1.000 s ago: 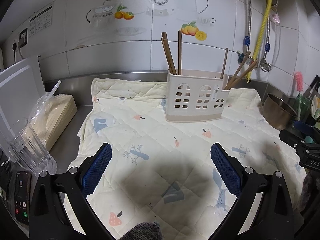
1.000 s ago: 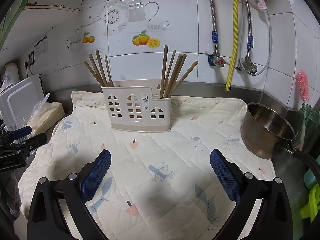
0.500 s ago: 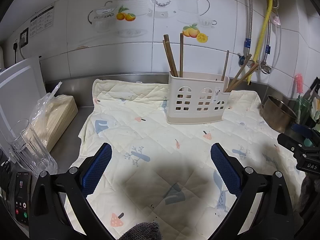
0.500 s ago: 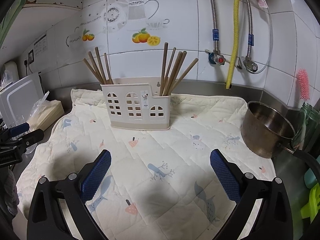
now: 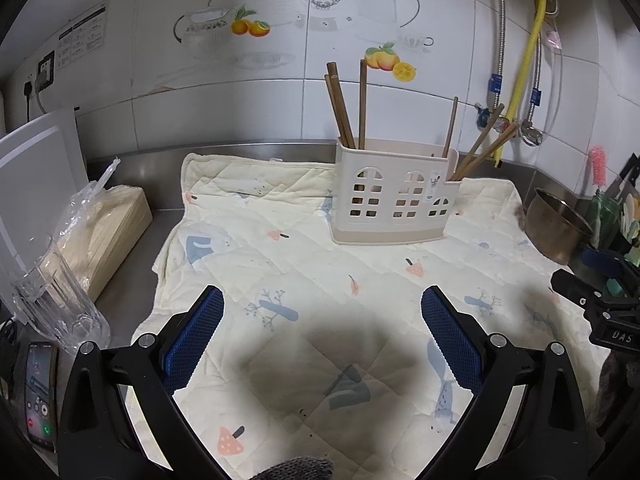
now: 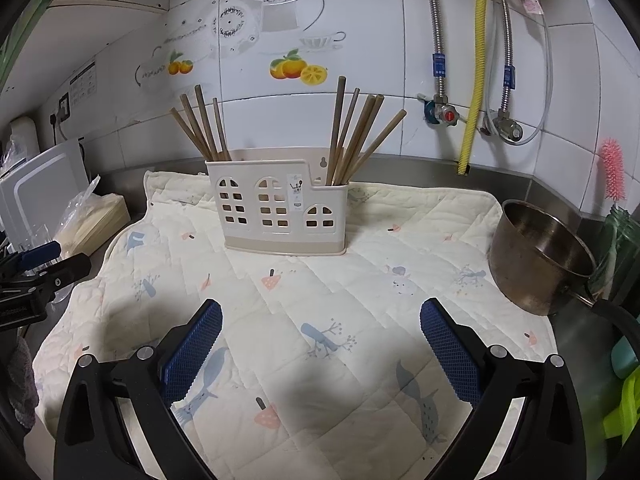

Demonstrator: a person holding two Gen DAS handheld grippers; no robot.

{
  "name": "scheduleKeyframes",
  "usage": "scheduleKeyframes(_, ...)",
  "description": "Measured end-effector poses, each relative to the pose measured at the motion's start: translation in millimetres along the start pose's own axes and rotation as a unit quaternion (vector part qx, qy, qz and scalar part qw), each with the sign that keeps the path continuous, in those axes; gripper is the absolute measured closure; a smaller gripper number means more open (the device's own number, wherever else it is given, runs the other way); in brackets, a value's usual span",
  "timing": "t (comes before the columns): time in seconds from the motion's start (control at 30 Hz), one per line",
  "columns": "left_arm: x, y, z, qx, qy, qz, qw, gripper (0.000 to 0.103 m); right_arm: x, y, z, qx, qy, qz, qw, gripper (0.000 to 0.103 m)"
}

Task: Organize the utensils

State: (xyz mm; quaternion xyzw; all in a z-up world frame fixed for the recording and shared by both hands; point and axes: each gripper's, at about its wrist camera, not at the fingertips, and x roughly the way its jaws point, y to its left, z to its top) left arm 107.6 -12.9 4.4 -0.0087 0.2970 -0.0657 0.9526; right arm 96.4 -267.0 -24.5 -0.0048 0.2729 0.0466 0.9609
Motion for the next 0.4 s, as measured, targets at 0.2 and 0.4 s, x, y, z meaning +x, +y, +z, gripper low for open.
scheduleKeyframes(0.2,0.8,-1.5,-0.6,0.003,0.002,0.002,1.0,0.005,0.9,-1.5,-1.5,0.004,0.002,-0.001,1.0,0.007)
scheduleKeyframes(0.4,-0.4,0.9,-0.1,0.003,0.0,0.008,1.0,0.005,2.3,-2.3,-2.6,0.006,0.004,-0.001,1.0,0.007)
